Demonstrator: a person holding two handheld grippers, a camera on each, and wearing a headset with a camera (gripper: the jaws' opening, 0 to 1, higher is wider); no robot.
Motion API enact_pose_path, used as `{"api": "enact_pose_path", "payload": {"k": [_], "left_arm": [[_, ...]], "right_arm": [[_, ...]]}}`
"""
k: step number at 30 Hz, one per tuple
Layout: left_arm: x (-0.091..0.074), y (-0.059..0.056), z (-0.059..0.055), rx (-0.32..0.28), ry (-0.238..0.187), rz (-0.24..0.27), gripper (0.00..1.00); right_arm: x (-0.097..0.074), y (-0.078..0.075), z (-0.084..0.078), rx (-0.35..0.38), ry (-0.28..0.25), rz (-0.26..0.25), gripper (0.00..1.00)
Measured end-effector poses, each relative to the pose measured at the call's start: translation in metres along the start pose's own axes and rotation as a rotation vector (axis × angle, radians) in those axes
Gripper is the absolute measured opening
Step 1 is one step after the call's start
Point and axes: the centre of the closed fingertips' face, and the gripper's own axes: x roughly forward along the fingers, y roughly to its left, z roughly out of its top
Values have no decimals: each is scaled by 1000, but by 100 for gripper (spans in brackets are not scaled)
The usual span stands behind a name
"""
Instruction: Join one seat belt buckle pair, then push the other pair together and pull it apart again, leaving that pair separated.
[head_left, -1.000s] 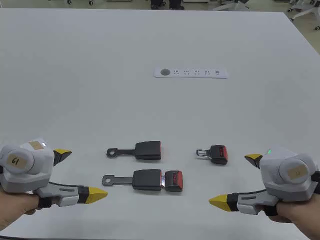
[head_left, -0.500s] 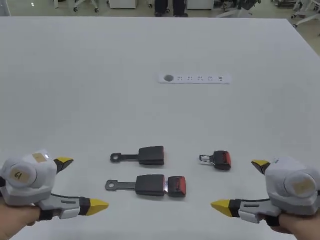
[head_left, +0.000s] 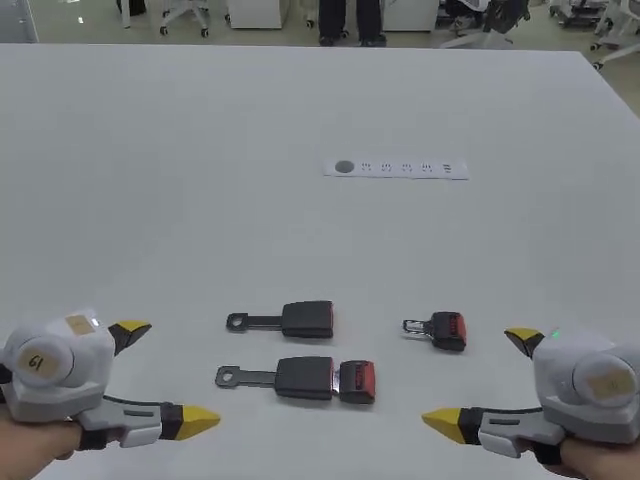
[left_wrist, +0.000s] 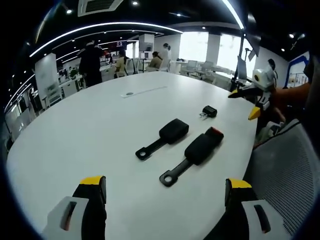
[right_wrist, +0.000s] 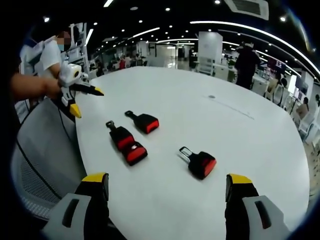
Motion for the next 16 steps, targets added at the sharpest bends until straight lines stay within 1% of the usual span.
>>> {"api": "enact_pose_path", "payload": {"k": [2,4,7,16], "left_arm": [[-1,0,1,-1,-3,5,100],[-2,1,2,8,-14,7,100],[-2,0,-1,8,-9,0,100],[-1,1,-1,-3,-9,12,100]], "right_arm": [[1,0,-2,-8,6,0,99],[1,0,-3,-10,8,-2,99],[1,0,-3,-10,12,-4,99],[3,-1,-6,-8,14,-12,99]]}}
